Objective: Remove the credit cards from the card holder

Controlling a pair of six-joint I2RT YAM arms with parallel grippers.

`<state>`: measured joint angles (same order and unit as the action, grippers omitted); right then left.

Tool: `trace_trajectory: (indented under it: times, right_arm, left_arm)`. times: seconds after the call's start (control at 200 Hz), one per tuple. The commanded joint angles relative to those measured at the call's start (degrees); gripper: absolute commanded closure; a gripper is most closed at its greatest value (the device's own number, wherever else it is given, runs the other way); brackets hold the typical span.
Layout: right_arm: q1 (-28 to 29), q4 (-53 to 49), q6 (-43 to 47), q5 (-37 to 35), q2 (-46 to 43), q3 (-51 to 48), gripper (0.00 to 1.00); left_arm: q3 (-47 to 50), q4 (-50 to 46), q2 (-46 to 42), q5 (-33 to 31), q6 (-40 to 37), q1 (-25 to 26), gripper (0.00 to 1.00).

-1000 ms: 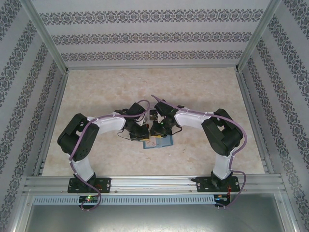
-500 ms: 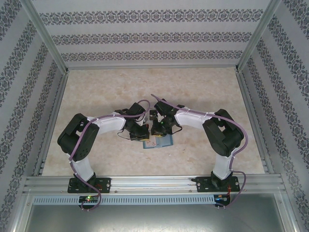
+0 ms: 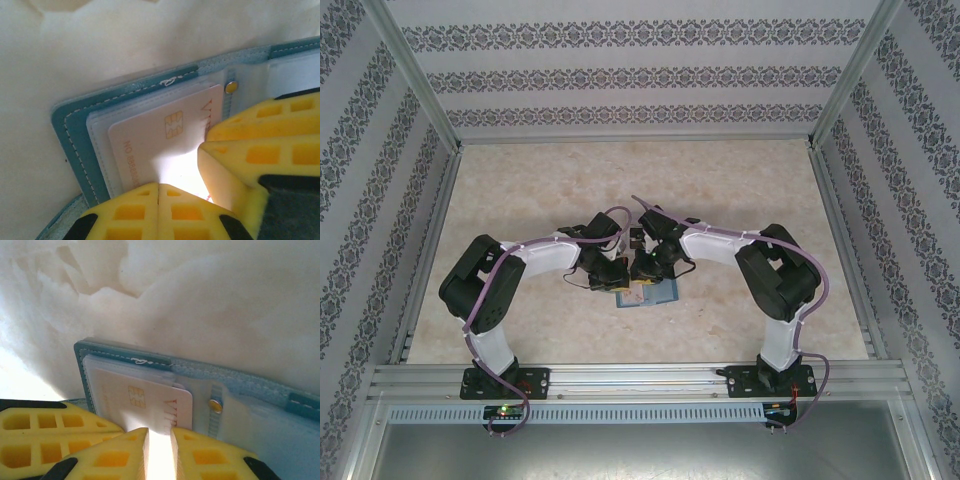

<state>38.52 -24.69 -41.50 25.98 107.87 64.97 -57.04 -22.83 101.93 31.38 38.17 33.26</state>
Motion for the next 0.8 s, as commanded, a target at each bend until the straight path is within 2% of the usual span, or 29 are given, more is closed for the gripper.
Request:
trace_trajectory:
  times: [0.0,0.315,0.794]
  right_arm:
    - [0.4,-3.7,1.8,-3.3,1.1,-0.1,0.77]
    - [0.6,-7.1,3.3,-6.8,0.6,1.3,0.74]
    - [0.7,-6.5,2.8,-7.5,-2.3,1.2,0.71]
  left_arm:
    - [-0.4,-4.5,1.2,-2.3,-0.9,-0.5,1.00]
    - [-0.8,-5.3,-0.1,-2.5,-0.7,-0.5,1.00]
    - [-1.6,-5.7,1.1,-2.0,-1.3,-0.5,1.00]
